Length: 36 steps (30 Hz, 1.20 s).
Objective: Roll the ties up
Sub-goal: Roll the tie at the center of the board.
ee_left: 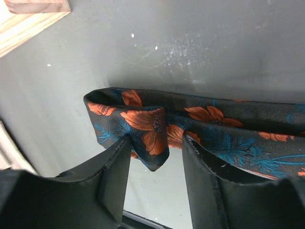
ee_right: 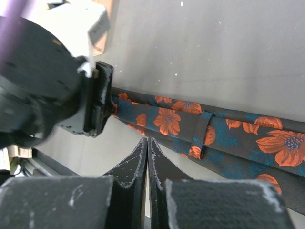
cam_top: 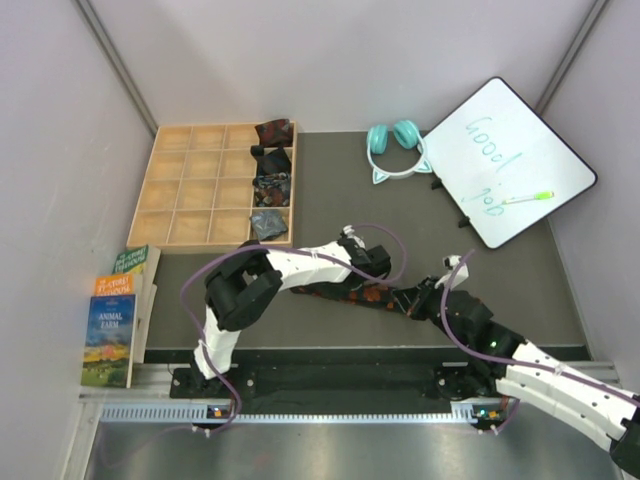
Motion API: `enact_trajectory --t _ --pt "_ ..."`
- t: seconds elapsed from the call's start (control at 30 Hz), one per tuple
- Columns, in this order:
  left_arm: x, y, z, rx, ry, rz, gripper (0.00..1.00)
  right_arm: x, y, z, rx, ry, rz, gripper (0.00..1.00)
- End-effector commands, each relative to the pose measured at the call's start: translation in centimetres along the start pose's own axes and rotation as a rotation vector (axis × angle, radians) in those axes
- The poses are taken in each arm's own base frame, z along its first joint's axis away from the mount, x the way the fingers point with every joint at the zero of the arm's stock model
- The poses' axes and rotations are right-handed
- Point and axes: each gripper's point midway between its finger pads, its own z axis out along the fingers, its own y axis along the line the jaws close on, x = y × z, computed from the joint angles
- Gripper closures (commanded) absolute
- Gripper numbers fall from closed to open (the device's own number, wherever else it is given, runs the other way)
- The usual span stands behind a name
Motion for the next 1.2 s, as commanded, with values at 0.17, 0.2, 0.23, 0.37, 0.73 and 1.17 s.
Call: enact_trajectory --t 0.17,0.2,0.23,0.37,0.73,1.17 --pt "-2.6 -2.6 -3.1 0.308 -0.047 -0.168 0.42 -1.1 0.9 0.4 -0.011 -0.033 0.001 1.0" --pt "-2.7 -2.5 -3.4 0.321 -0.051 -0.176 0.41 -1.2 0.9 0.4 -0.012 -0.034 0.001 1.0" --pt "-2.9 -2.6 -3.8 0.342 -0.055 -0.183 0.39 -1.2 0.9 0.4 -0.014 -0.034 -0.001 1.0" --pt "-3.3 -1.9 -5.5 0.413 -0.088 -0.222 0.3 -1.3 1.8 0.5 -0.027 -0.017 -0.02 1.0" --pt "-3.2 3.9 -8.1 0.493 -0.147 -0.391 0.24 -1.9 7.4 2.2 -0.076 0.128 -0.047 1.0" --pt "0.7 11.2 -3.6 0.673 -0.108 -0.651 0.27 3.9 15.1 10.2 -0.07 0.467 -0.072 1.0"
